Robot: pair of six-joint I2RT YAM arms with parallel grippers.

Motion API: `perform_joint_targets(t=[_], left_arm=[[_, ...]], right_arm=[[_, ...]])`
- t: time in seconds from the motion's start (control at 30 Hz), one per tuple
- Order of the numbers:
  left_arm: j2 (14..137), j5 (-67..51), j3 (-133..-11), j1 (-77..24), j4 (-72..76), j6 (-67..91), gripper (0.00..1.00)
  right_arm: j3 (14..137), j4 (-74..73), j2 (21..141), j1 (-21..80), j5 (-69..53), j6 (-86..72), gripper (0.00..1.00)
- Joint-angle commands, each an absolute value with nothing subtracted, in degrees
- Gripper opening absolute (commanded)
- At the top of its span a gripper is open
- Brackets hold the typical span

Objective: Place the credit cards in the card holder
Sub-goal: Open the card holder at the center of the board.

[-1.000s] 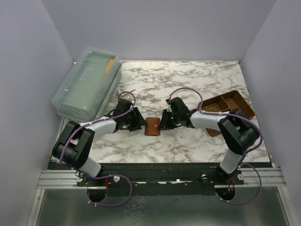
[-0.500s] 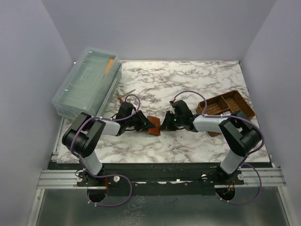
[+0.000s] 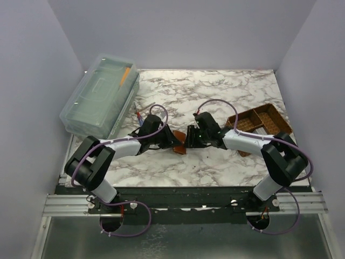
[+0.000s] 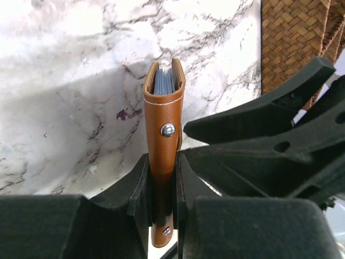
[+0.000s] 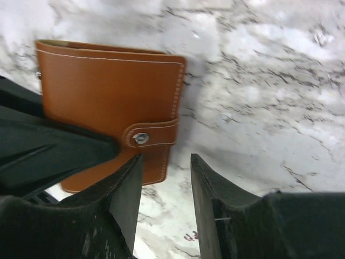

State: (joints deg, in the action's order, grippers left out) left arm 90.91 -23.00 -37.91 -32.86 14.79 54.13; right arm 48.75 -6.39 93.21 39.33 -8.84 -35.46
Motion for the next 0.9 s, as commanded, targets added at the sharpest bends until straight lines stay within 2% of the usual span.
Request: perform_joint_targets(t=[0.0,0.27,0.37,0.63,0.87], left_arm=[[86.34,-14.53,-41.29,-35.42,8.10,46.79,0.00],[85.36,-11.92,-42.58,-37.84,6.65,44.78,0.00],[85.34,-11.72,-42.29,-37.96,6.65,44.79,0.00],[83.94,-10.06,-42.05,-38.82,6.89,43.06,0.00],[83.13,-9.05,-42.76,-39.61,6.86,43.00,0.00]], right_arm=[[51.73,-7.47,90.76,40.21,-7.09,-34.38,0.47],[53.80,-7.54,92.14,40.21,-7.37,-34.54,0.48],[54.02,-8.90,90.15,40.25,-5.62,-35.86,0.51],[56.94,-13.66,89.25,40.19,-0.89,-39.69,0.51],[56.12,-12.24,91.69,40.25,-3.73,-39.63,0.51]])
